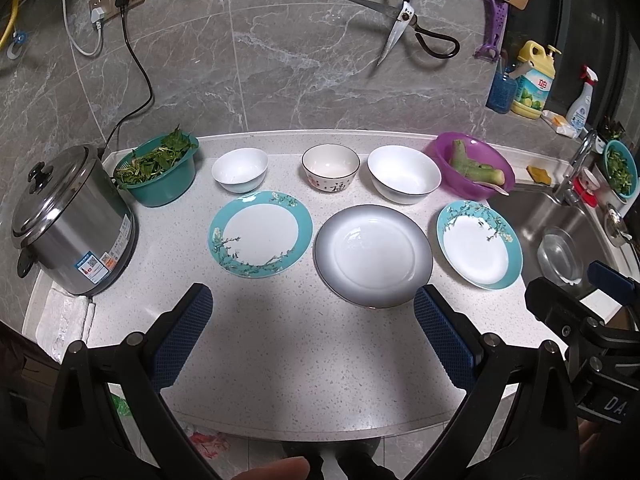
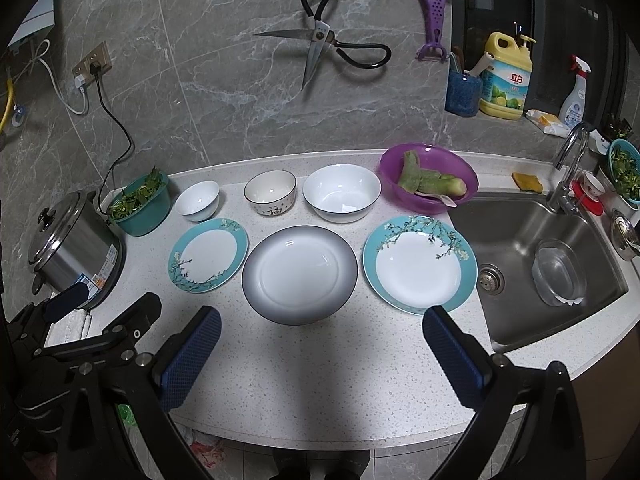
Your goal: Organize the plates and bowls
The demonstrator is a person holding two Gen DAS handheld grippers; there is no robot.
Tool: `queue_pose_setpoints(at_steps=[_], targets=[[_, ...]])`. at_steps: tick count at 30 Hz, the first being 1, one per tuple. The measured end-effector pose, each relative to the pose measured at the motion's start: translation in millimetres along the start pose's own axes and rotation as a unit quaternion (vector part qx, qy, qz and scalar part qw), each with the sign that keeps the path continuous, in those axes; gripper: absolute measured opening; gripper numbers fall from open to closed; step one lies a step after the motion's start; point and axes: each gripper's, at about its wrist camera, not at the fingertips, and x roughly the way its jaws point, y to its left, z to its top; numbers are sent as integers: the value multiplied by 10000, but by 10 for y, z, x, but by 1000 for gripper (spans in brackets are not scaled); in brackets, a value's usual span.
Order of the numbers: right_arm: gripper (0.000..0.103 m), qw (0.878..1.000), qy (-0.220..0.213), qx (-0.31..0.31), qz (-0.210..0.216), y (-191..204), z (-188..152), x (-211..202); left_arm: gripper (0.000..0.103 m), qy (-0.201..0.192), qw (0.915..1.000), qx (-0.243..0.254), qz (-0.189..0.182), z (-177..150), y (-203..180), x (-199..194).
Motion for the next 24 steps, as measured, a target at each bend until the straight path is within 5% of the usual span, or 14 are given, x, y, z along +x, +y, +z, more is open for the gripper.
queue_pose_setpoints(at_steps=[24], targets=[[103, 10000, 19, 0, -3, 19, 60, 44, 102, 30, 10000, -5, -2, 13, 31, 99]])
